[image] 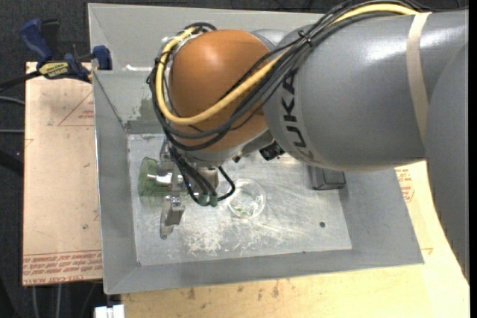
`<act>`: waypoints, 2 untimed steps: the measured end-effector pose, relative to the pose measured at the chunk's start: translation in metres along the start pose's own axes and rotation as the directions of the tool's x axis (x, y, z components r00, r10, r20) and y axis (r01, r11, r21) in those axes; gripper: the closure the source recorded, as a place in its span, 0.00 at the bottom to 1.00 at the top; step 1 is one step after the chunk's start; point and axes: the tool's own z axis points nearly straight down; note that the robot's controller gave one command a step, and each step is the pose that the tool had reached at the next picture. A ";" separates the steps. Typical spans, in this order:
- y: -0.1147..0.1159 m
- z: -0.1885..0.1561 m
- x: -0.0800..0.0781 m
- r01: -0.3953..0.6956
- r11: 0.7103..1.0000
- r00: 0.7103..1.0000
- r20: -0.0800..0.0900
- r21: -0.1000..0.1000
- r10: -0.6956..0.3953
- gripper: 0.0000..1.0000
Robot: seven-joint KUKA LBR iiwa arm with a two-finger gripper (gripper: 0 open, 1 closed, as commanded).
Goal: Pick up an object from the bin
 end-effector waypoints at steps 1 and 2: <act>-0.001 -0.004 -0.002 -0.004 1.000 1.000 0.007 -0.002 0.004 0.00; -0.032 0.073 -0.045 0.015 1.000 1.000 0.012 -0.004 -0.014 0.00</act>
Offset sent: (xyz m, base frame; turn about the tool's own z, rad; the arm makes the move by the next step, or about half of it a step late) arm 0.0889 -0.0683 -0.1652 -0.0330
